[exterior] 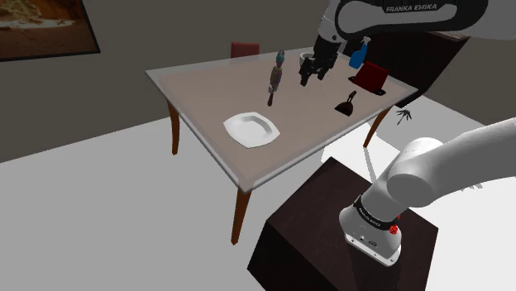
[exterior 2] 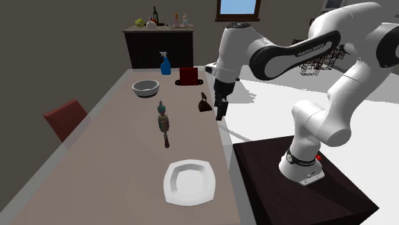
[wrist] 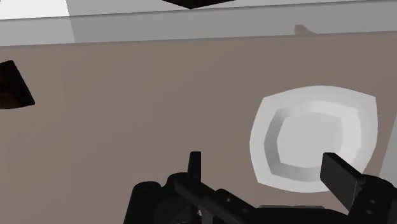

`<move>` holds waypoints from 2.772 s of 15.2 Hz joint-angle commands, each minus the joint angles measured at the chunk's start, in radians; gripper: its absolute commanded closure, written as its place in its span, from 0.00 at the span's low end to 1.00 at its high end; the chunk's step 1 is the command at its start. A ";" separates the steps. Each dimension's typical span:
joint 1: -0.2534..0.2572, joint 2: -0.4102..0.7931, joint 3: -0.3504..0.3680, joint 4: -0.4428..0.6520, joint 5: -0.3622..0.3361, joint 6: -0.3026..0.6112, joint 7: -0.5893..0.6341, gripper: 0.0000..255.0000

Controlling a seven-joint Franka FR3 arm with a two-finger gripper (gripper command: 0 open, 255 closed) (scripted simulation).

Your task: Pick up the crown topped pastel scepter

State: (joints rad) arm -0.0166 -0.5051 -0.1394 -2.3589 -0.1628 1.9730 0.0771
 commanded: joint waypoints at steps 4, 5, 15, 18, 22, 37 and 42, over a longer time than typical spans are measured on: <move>-0.013 0.146 -0.031 0.038 -0.013 0.197 0.004 0.00; -0.015 0.177 -0.037 0.050 -0.014 0.232 0.005 0.00; -0.035 0.497 -0.088 0.243 0.025 0.526 -0.009 0.00; -0.046 0.595 -0.096 0.327 0.055 0.589 -0.022 0.00; -0.053 0.643 -0.097 0.347 0.068 0.635 -0.026 0.00; -0.057 0.679 -0.096 0.314 0.074 0.703 -0.027 1.00; -0.054 0.658 -0.096 0.330 0.070 0.667 -0.025 1.00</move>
State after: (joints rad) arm -0.0710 0.1579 -0.2357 -2.0368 -0.0933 2.6521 0.0540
